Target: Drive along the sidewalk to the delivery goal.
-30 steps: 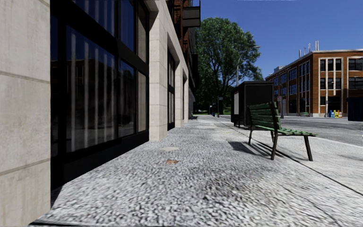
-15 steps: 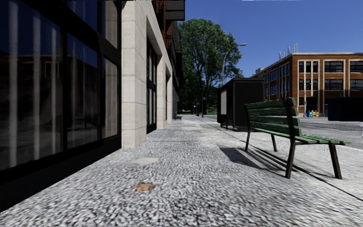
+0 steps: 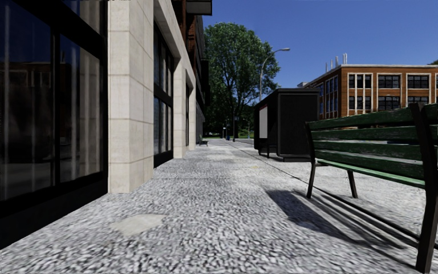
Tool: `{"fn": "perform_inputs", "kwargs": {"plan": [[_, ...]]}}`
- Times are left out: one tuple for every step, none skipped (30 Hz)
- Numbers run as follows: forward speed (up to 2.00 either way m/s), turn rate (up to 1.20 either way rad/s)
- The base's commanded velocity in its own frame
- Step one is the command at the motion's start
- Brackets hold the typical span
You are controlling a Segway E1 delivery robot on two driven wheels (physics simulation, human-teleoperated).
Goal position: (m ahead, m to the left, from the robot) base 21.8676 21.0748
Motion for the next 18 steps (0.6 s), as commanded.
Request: {"fn": "perform_inputs", "kwargs": {"plan": [[2.0, 0.0], [2.0, 0.0], [2.0, 0.0], [2.0, 0.0], [2.0, 0.0], [2.0, 0.0], [2.0, 0.0], [2.0, 0.0], [2.0, 0.0], [2.0, 0.0], [2.0, 0.0], [2.0, 0.0], [2.0, 0.0], [2.0, 0.0], [2.0, 0.0], [2.0, 0.0], [2.0, 0.0], [2.0, 0.0]]}}
